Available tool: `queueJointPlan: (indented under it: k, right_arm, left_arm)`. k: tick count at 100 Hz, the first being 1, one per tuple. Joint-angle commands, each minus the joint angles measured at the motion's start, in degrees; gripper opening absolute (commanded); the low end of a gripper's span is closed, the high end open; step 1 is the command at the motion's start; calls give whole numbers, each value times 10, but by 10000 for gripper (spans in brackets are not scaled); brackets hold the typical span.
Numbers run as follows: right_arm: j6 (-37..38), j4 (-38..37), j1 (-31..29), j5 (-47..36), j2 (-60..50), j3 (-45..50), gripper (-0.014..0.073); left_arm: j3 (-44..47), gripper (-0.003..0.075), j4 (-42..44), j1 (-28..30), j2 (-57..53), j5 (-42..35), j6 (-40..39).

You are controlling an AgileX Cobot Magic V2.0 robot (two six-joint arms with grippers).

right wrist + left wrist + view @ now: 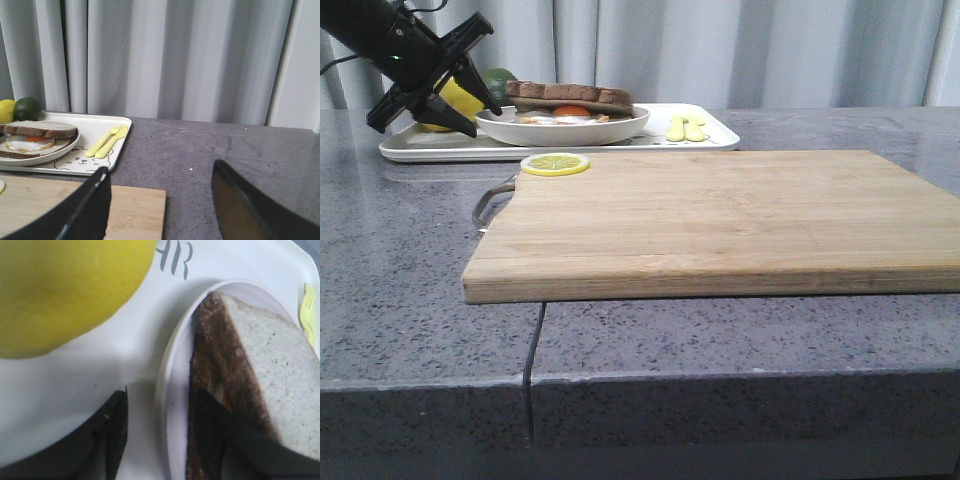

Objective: Place bread and move sandwich to tray
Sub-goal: 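Carry the plate with the left gripper and lower it onto the tray, then open the left gripper and raise it away from the plate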

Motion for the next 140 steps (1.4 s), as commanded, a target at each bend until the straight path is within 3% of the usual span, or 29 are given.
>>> queueJointPlan:
  k: [1, 24, 50, 71, 120, 140]
  right_arm:
    - [-2, -5, -3, -59, 0, -15, 448]
    - [-2, -5, -3, -61, 0, -15, 448]
    - [-2, -5, -3, -61, 0, -15, 448]
    - [-2, -5, -3, -61, 0, -15, 448]
    - [-2, -5, -3, -61, 0, -15, 448]
    - [-2, -5, -3, -56, 0, -15, 448]
  left_arm:
    - [-20, 321, -28, 3, -42, -9, -3]
    - [-50, 320, -18, 3, -43, 22, -3]
    - [-164, 320, 67, 4, -45, 105, -23]
    - [-228, 319, 77, 26, -68, 178, -23]
    - [-234, 319, 153, 46, -229, 204, -2]
    - [-227, 319, 246, 3, -299, 204, 8]
